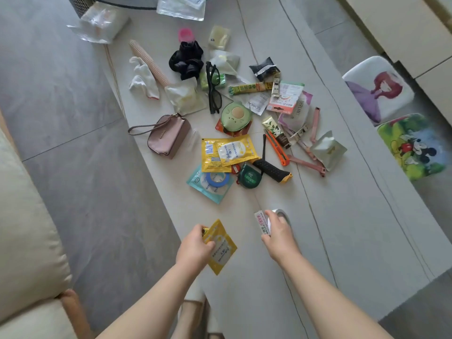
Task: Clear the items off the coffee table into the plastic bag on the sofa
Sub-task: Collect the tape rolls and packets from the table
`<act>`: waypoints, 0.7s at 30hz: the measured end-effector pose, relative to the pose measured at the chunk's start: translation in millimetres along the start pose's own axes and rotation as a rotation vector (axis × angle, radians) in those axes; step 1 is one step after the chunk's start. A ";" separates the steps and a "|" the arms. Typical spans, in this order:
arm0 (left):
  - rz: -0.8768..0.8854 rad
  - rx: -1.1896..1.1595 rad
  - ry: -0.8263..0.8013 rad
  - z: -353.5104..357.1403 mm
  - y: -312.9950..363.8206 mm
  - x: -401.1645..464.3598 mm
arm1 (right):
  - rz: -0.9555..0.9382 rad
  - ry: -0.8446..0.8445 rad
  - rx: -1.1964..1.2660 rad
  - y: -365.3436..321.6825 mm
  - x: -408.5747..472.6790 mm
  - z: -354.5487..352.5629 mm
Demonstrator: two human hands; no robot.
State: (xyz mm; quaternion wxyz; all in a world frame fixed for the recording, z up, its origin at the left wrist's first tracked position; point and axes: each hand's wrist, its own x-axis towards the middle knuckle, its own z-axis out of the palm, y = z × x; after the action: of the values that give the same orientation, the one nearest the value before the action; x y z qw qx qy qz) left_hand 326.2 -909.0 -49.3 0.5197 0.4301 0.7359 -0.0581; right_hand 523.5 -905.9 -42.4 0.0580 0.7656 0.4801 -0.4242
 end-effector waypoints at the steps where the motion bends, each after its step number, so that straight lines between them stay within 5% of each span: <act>1: -0.008 -0.013 0.009 -3.4 -1.1 -8.9 | -0.027 -0.004 -0.008 -1.6 -9.8 -2.9; 11: -0.103 -0.343 0.220 -60.9 -35.8 -132.9 | -0.345 -0.146 -0.152 -82.8 -111.6 -23.0; 21: -0.267 -0.738 0.453 -112.4 -142.9 -230.9 | -0.705 -0.286 -0.298 -187.9 -207.4 40.3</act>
State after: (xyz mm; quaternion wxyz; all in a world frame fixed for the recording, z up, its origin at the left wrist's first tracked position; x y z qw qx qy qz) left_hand 167.5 -1070.4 138.1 0.4519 0.1194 0.8516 0.2372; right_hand 315.0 -968.2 138.3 0.0853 0.4706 0.7564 -0.4462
